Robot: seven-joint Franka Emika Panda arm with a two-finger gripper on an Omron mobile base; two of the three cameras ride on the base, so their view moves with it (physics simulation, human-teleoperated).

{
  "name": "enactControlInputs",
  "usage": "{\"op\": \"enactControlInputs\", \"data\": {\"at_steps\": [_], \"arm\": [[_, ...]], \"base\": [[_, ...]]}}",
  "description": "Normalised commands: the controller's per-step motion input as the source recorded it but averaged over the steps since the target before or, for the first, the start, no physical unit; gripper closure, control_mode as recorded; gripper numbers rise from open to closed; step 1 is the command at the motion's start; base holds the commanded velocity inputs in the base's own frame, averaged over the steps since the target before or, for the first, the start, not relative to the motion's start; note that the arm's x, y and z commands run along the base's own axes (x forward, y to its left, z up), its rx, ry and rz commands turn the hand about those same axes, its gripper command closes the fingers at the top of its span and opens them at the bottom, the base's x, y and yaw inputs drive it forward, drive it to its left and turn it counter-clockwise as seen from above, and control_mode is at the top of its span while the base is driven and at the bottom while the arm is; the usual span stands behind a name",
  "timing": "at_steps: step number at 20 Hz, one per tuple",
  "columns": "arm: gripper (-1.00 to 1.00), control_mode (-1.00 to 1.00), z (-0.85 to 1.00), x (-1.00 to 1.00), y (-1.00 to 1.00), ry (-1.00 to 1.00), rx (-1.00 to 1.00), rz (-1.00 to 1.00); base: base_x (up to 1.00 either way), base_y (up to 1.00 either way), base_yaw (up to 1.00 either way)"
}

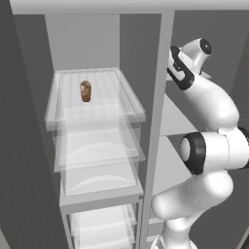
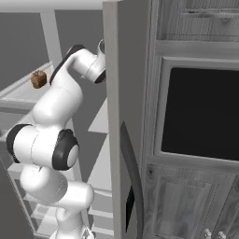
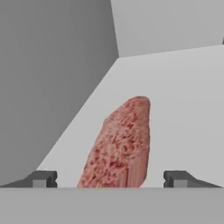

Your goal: Pick up the frozen steak from the freezer, place it on any shelf in the fridge, and close the fridge and freezer doors when done.

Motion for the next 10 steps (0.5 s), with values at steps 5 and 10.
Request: {"op": "enactControlInputs", "data": {"at_steps": [5, 10], "arm": [[1.0, -1.0, -0.37, 0.3, -0.1, 0.0, 0.0, 0.0], [1.0, -1.0, -0.42, 0.24, -0.22, 0.0, 0.0, 0.0]], "base": [[0.0, 0.0, 0.0], [0.0, 0.0, 0.0]]}}
